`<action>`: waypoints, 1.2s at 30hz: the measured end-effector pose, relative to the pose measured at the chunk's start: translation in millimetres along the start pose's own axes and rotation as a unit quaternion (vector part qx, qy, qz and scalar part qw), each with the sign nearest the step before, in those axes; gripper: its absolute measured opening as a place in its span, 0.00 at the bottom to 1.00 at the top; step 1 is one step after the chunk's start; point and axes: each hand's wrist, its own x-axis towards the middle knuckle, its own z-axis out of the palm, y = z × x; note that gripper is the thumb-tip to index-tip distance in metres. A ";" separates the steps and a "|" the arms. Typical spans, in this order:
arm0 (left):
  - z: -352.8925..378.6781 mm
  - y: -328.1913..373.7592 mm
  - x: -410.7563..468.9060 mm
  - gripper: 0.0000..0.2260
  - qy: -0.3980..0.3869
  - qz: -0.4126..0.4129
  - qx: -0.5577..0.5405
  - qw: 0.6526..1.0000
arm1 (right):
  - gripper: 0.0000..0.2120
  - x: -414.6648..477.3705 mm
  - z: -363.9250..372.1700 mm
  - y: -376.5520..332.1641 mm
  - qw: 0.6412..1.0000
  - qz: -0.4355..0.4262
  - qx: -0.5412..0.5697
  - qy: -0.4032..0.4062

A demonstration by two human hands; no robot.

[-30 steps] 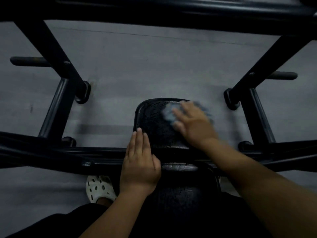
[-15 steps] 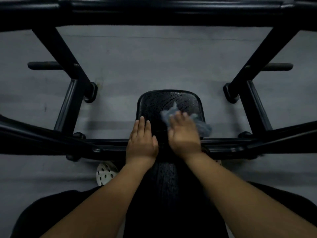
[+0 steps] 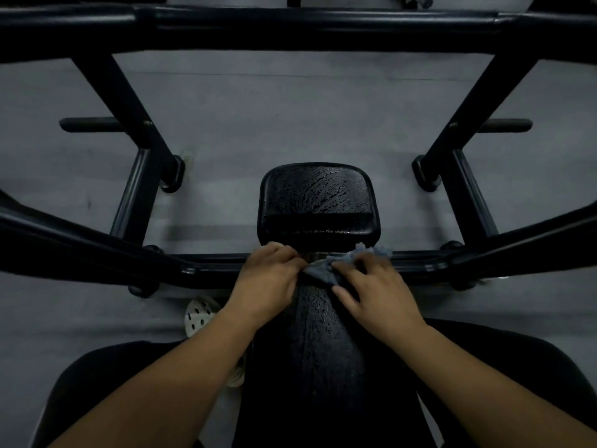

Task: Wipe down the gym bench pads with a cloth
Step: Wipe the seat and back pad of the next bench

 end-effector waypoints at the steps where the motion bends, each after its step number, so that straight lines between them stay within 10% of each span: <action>1: -4.5 -6.8 -6.3 0.16 -0.010 -0.019 0.007 1.000 | 0.22 3.2 -2.4 -4.1 1.000 0.000 0.008 -0.009; 5: -24.9 -5.7 -11.0 0.19 0.011 -0.084 -0.025 0.996 | 0.28 12.3 -8.2 -27.1 0.992 -0.051 0.101 -0.055; 10: 0.3 60.0 -6.2 0.30 -0.066 -0.029 -0.055 0.996 | 0.20 -22.4 -3.7 -3.2 0.979 0.084 0.130 0.131; 20: 17.7 65.3 -58.3 0.31 -0.131 -0.023 -0.019 0.991 | 0.30 -64.1 38.4 -36.8 0.999 -0.020 0.027 -0.027; 25: 16.8 39.7 -12.4 0.27 -0.089 -0.040 0.021 0.995 | 0.22 -18.1 24.1 -1.8 0.996 0.025 -0.075 0.031; 36: 19.7 61.4 -24.1 0.34 -0.156 -0.074 0.057 0.983 | 0.33 -29.8 16.9 -15.6 0.995 0.001 -0.003 -0.096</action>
